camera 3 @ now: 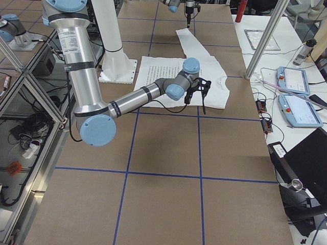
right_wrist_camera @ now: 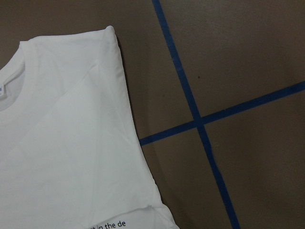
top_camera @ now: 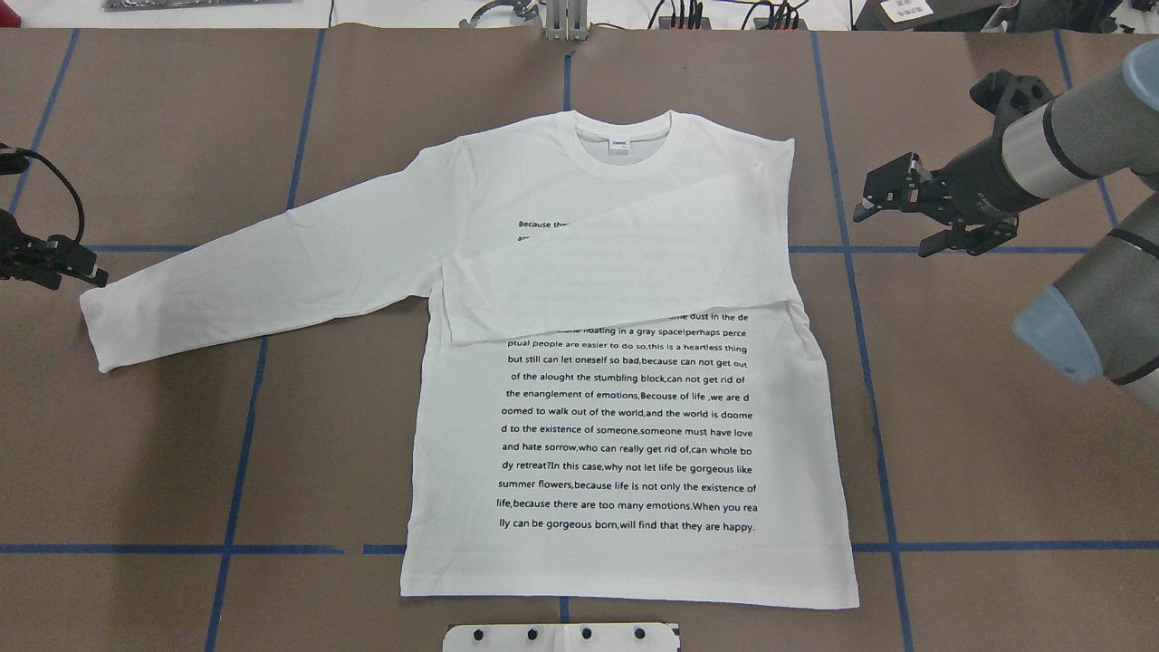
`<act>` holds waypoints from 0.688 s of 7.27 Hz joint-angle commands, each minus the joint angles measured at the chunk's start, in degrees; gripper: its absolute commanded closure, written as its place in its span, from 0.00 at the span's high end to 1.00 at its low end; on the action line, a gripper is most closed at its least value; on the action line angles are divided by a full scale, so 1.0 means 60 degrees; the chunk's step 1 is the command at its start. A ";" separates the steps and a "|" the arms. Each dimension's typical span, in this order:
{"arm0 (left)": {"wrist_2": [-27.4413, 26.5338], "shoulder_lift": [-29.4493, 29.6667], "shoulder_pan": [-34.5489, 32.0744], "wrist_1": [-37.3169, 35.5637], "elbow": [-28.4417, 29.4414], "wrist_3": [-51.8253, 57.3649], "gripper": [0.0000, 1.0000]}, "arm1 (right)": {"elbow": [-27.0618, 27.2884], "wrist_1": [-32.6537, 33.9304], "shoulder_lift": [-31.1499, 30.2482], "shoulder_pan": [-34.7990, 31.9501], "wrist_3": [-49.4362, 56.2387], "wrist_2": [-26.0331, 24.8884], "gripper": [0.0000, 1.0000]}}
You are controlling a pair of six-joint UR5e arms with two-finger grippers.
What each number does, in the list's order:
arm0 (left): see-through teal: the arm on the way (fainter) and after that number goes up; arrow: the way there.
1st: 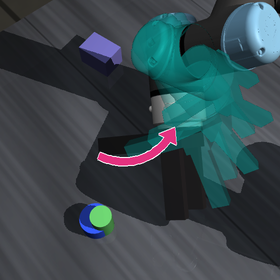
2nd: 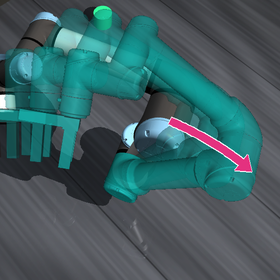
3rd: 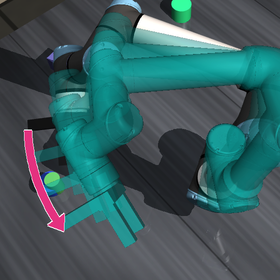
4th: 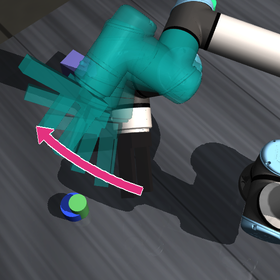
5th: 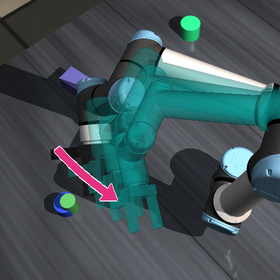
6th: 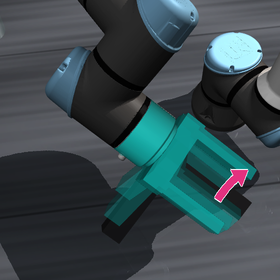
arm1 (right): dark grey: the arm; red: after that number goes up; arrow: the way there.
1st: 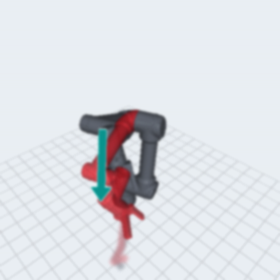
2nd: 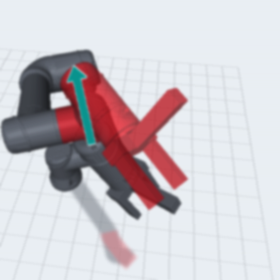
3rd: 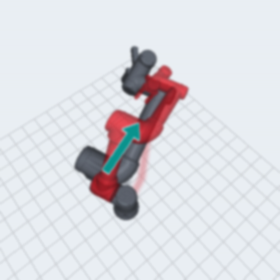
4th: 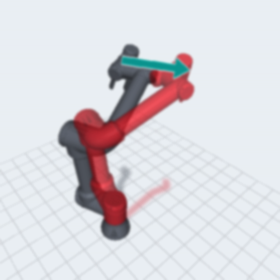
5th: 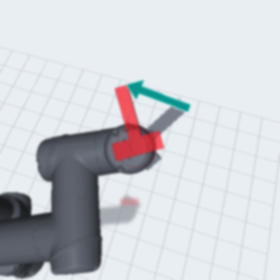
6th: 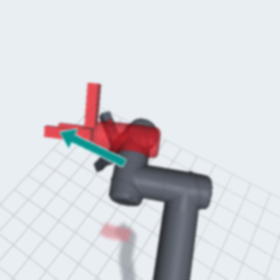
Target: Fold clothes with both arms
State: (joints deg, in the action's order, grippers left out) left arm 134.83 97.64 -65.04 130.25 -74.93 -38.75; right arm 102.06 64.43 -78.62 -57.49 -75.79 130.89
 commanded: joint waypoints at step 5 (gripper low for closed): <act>-0.0367 0.0000 0.0000 -0.0014 0.0050 -0.0002 0.72 | 0.0306 0.0000 -0.0417 -0.0072 0.0034 -0.0135 0.99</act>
State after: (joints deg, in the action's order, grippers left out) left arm 132.90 97.56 -65.04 130.18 -75.14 -38.86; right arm 103.97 64.42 -80.80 -57.95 -75.59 130.55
